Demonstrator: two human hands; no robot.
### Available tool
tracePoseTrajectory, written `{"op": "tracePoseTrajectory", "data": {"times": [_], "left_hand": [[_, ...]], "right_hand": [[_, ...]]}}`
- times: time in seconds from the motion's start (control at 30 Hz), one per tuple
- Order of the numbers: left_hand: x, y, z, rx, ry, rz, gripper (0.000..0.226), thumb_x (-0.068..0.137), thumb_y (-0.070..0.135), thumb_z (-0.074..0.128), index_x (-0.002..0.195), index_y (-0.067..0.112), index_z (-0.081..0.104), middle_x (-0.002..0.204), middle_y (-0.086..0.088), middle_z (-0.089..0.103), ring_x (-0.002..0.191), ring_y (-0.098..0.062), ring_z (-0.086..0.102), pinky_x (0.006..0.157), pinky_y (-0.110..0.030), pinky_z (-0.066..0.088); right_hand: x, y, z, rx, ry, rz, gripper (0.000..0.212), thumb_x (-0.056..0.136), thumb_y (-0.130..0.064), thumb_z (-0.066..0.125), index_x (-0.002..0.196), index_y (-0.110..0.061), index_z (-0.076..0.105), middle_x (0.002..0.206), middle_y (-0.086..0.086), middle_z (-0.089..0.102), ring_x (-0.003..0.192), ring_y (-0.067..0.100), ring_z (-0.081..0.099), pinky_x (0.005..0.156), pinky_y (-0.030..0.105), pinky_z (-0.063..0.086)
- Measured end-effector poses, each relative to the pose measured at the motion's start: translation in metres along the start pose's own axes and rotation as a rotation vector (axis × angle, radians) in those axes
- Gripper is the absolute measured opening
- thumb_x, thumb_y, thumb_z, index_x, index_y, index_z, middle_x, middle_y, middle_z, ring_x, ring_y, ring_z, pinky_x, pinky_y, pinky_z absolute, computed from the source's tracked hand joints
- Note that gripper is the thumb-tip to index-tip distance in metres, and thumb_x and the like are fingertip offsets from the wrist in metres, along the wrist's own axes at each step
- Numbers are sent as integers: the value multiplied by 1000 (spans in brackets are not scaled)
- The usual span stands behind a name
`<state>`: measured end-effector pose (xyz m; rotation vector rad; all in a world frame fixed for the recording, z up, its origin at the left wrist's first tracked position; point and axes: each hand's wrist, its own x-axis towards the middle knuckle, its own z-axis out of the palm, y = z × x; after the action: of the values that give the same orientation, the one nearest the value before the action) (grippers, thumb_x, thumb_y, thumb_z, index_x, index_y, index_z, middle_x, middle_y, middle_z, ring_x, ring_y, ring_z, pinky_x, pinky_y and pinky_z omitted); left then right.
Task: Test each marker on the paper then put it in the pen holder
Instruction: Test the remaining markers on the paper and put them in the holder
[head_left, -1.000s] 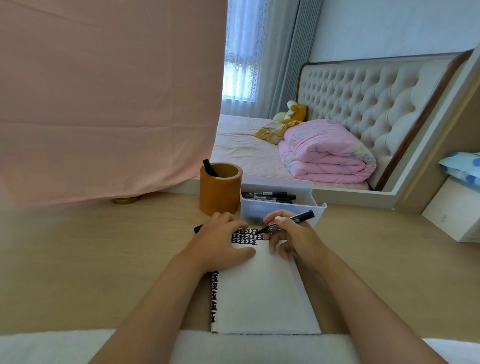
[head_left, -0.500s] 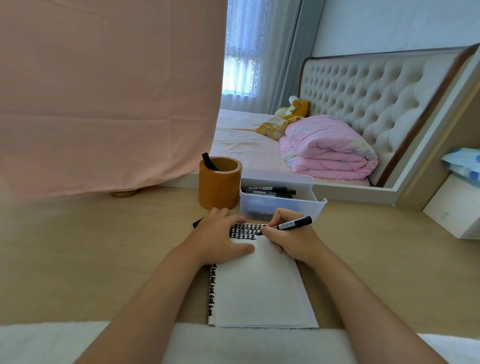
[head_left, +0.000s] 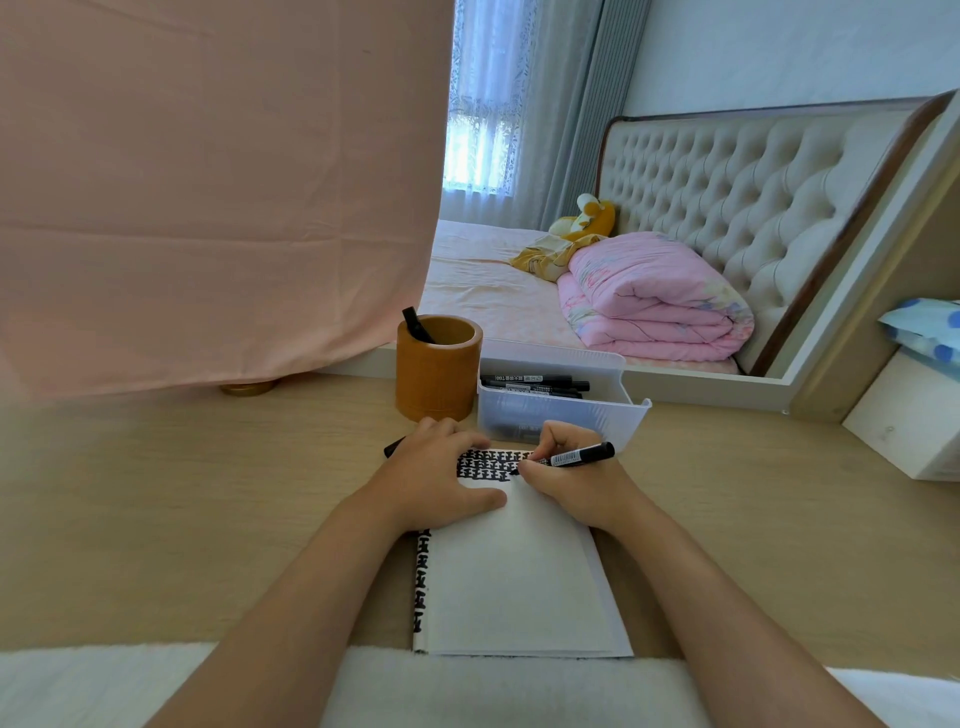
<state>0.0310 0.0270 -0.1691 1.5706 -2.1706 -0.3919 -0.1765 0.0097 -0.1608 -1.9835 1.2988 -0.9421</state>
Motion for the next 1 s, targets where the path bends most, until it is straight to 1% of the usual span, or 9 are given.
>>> {"op": "tracePoseTrajectory", "data": {"times": [0.07,0.17,0.3,0.43,0.63,0.7,0.8,0.87,1.0], "left_hand": [[0,0,0,2,0,0,69,78,64,65,139,41,44,131,12,46,121,-7,32,98,-30,33],[-1,1,0,-3,1,-1,69,78,64,65,139,42,44,132,12,45,122,-7,32,99,-30,33],[0,1,-1,-3,-1,-3,70,78,64,66,140,40,44,132,12,45,122,-7,32,99,-30,33],[-1,1,-1,0,-3,-3,70,78,64,66,141,40,44,134,12,45,123,-7,32,100,-30,33],[-1,2,-2,4,-1,0,69,79,64,65,140,41,43,134,12,45,122,-7,32,101,-31,34],[-2,2,-1,2,-1,-1,69,79,63,65,141,40,43,133,12,45,122,-7,32,101,-30,33],[-1,2,-1,5,2,-1,69,79,64,65,140,41,43,133,12,45,122,-7,32,99,-29,33],[-1,3,-1,8,0,-4,69,79,64,65,140,41,43,134,12,45,122,-7,32,99,-29,32],[-2,2,-1,9,2,-1,69,79,64,65,140,41,44,135,11,45,124,-8,32,100,-29,32]], "right_hand": [[0,1,0,-11,17,-5,26,79,-12,72,63,-19,53,65,-3,62,57,3,49,51,20,39],[0,2,0,-1,29,-12,27,80,-12,72,63,-19,53,63,-4,59,57,2,48,51,17,38],[-1,1,0,0,15,-25,26,81,-12,73,63,-18,55,64,-3,62,57,3,50,51,17,40],[-2,0,-2,14,-19,-28,26,81,-10,73,63,-18,56,63,-6,63,58,3,52,51,17,42],[-1,0,0,13,-3,-10,30,80,-9,72,61,-21,52,59,-10,58,55,2,48,51,18,39],[-1,1,0,12,5,-10,29,80,-9,72,62,-20,52,60,-8,57,56,3,47,51,19,39],[-2,0,-1,28,7,-12,25,82,-11,73,65,-17,55,65,-3,62,58,4,50,52,19,41],[-3,-1,-2,28,-19,-17,23,83,-12,73,67,-17,57,67,-3,65,60,3,54,52,18,43],[-4,-3,-3,26,-52,-26,22,81,-10,73,66,-15,58,68,-5,65,61,2,55,54,17,44]]}}
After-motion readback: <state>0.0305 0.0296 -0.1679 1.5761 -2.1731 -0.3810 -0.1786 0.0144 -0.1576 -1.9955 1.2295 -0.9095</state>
